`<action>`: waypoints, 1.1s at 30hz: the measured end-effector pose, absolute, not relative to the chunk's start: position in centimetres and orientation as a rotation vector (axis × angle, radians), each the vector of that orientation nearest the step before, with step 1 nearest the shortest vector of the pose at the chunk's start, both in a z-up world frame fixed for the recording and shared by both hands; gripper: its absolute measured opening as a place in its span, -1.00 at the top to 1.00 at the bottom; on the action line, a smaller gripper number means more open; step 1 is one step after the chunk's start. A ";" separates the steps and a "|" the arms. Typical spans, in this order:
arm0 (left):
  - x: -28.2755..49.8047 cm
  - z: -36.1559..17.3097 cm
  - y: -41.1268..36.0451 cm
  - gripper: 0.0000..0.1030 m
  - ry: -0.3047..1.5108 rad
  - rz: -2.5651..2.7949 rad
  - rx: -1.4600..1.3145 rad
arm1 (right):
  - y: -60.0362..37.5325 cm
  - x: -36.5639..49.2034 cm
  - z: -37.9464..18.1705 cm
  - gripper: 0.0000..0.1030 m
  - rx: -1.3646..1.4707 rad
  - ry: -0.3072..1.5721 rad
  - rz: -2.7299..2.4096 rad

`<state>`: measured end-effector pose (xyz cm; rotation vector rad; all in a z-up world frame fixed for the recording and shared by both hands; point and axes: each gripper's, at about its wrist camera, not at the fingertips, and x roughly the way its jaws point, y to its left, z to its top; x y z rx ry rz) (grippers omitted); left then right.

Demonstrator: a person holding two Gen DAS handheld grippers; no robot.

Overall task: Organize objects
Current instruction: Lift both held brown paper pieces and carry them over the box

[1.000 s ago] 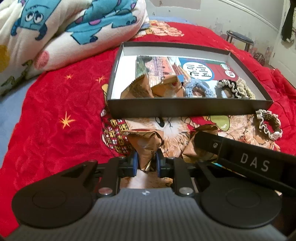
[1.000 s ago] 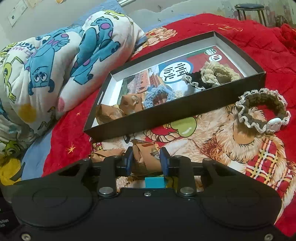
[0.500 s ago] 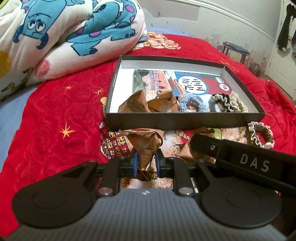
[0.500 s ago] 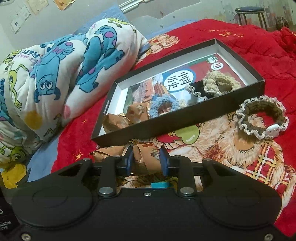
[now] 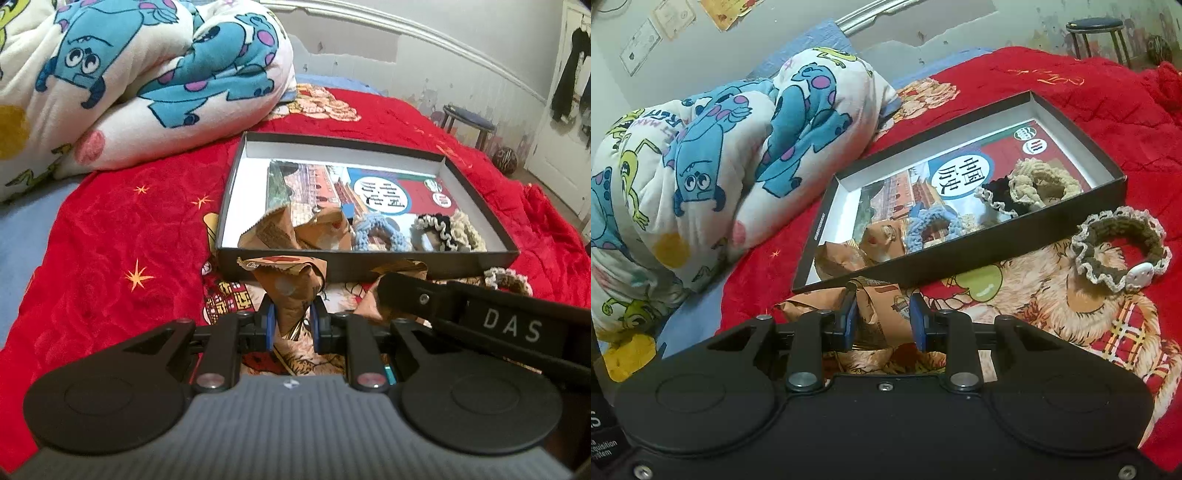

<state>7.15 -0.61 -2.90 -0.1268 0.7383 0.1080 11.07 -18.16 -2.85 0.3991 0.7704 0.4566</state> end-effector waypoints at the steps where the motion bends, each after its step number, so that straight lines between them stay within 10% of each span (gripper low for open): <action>1: 7.1 -2.8 -0.5 0.56 0.727 0.113 -0.133 | -18.2 11.1 -2.8 0.44 0.403 0.770 0.456; 33: 8.7 2.8 0.3 0.56 0.548 0.077 -0.179 | -22.6 14.9 2.7 0.45 0.477 0.588 0.437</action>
